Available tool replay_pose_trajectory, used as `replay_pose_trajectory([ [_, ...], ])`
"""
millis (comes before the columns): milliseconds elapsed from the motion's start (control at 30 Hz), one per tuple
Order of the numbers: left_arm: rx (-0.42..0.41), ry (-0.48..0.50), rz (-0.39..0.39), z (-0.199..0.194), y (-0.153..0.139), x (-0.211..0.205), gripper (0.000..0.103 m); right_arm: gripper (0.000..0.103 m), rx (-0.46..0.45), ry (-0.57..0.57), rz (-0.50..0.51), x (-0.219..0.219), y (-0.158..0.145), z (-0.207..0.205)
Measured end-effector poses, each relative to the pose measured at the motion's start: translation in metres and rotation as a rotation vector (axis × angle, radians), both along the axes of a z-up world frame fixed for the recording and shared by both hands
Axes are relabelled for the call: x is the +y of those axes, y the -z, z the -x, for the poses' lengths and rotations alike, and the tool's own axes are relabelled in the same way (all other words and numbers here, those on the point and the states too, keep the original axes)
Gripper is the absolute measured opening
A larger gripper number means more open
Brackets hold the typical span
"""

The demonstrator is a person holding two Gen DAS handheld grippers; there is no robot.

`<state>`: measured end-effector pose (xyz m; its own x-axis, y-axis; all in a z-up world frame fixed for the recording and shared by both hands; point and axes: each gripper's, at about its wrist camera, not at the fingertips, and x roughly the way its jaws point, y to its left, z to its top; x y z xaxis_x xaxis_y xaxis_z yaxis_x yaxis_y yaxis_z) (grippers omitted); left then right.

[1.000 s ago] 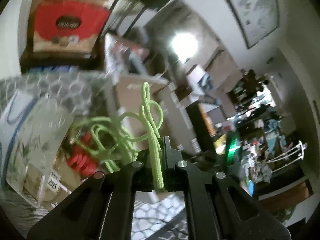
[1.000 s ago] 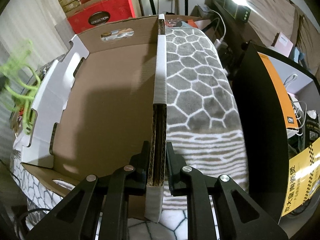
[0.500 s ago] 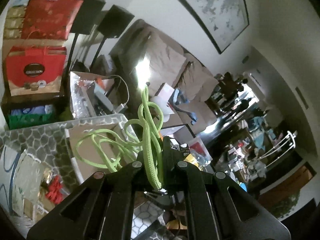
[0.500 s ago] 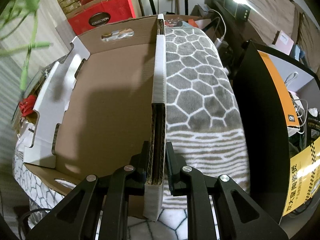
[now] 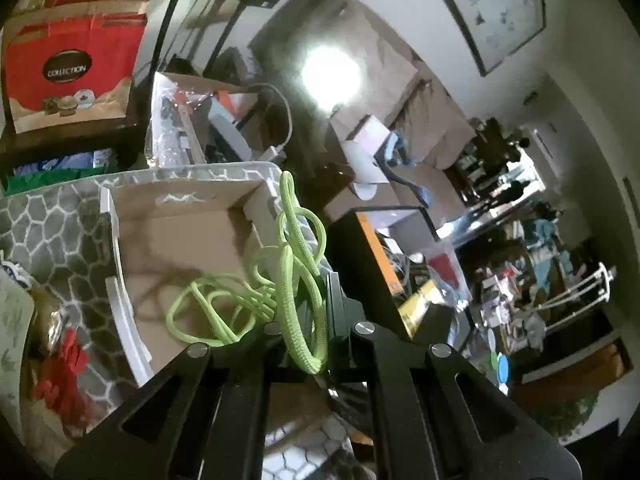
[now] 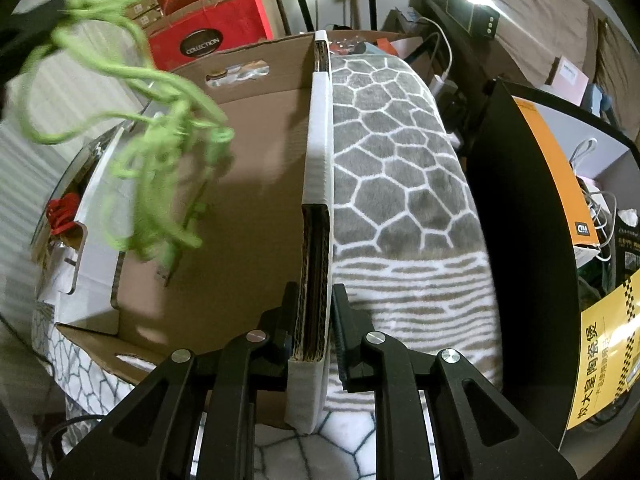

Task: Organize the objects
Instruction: 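Lower the green cable into the box and open the left tool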

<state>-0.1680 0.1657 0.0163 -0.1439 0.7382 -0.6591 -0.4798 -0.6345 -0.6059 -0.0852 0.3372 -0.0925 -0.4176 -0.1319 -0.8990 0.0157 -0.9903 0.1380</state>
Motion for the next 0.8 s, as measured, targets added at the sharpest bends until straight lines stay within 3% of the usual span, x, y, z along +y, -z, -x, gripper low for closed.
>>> replay_pose_trajectory([
  [333,0.033,-0.067,-0.06,0.039,-0.007,0.021,0.005,0.015,0.001,0.002,0.005,0.002,0.002,-0.001],
  [533,-0.116,-0.061,0.061,0.047,0.053,0.042,0.005,0.016,0.0,0.004,0.008,0.001,0.002,-0.001],
  [733,-0.223,-0.072,0.312,0.036,0.115,0.051,0.005,0.016,0.001,0.001,0.007,0.0,0.001,-0.003],
  [800,-0.236,-0.07,0.319,0.033,0.121,0.051,0.007,0.016,0.001,0.002,0.006,-0.001,0.001,-0.003],
])
